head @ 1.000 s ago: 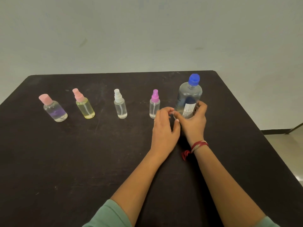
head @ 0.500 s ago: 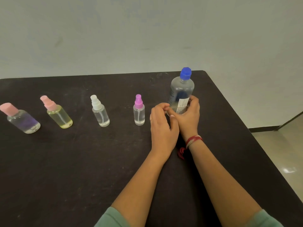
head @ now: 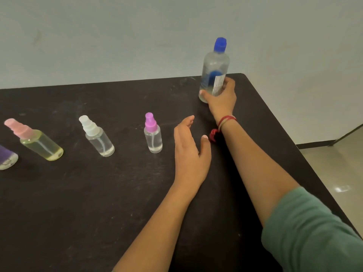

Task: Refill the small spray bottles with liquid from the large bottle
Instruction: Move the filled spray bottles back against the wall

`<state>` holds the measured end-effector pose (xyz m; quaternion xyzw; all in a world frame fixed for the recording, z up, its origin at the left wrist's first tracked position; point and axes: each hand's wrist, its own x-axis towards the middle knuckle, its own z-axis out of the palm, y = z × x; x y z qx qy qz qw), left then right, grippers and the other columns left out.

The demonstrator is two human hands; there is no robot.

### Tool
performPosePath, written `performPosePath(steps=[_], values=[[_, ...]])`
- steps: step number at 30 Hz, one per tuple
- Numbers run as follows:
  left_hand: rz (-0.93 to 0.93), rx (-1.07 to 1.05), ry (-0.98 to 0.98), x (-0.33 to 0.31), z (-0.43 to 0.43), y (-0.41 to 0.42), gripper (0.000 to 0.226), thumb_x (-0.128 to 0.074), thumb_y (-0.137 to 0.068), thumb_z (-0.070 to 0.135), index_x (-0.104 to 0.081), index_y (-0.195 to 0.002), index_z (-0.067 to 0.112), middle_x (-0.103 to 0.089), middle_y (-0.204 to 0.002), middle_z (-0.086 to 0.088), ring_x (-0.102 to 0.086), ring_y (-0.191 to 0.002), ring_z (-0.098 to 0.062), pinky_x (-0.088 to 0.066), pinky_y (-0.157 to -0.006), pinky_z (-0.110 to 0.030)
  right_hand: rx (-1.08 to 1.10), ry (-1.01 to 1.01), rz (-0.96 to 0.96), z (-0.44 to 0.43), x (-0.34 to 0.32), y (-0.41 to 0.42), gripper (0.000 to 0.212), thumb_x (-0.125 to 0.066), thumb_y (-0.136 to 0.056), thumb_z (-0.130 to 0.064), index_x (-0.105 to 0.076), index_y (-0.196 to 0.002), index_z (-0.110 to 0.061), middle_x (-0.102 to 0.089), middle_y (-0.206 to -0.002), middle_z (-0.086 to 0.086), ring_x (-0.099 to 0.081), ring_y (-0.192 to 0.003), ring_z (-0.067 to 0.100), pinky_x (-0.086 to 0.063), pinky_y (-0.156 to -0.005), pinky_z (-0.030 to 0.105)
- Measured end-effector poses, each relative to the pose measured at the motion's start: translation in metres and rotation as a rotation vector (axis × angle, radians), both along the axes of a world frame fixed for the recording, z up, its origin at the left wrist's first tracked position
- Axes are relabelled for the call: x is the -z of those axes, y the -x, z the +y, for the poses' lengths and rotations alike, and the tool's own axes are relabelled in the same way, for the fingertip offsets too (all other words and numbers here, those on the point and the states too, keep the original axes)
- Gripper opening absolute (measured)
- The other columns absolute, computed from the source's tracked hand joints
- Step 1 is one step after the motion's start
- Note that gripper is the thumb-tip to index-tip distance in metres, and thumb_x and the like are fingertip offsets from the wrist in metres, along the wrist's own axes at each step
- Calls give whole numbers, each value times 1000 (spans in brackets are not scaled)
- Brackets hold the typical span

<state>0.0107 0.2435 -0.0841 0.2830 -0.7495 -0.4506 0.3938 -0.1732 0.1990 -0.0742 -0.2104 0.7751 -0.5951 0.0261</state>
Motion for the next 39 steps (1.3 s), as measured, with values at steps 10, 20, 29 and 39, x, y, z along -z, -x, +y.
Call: performPosePath(steps=[10,20,29,39], values=[[-14,20,-130,-3,-1,0,49,-54,-96,12,-34,-140,15,-34,-138,9,-34,-129,2,-31,-105,-14,-3,-97,94,-31,-2,46,69,-81,-73,-32,-45,-129,-13,-51,-125,4,-50,-110,13,-43,-96,21],[-35,18,-164,-3,-2,0,49,-54,-96,14,-34,-140,18,-33,-135,15,-33,-129,5,-29,-105,-13,-8,-71,91,-42,3,59,65,-78,-77,-30,-45,-131,-13,-54,-129,3,-52,-118,17,-45,-101,27],[-38,15,-197,-4,-2,0,50,-55,-96,15,-34,-141,19,-34,-137,14,-33,-129,6,-31,-108,-17,3,-105,83,-47,4,65,70,-79,-75,-33,-43,-132,-14,-52,-130,3,-53,-118,18,-45,-98,25],[-29,2,-204,-4,-4,0,49,-54,-96,15,-33,-141,21,-35,-138,12,-34,-130,4,-32,-108,-18,9,-109,91,-49,5,66,66,-78,-77,-34,-44,-130,-13,-54,-129,3,-53,-116,18,-45,-96,24]])
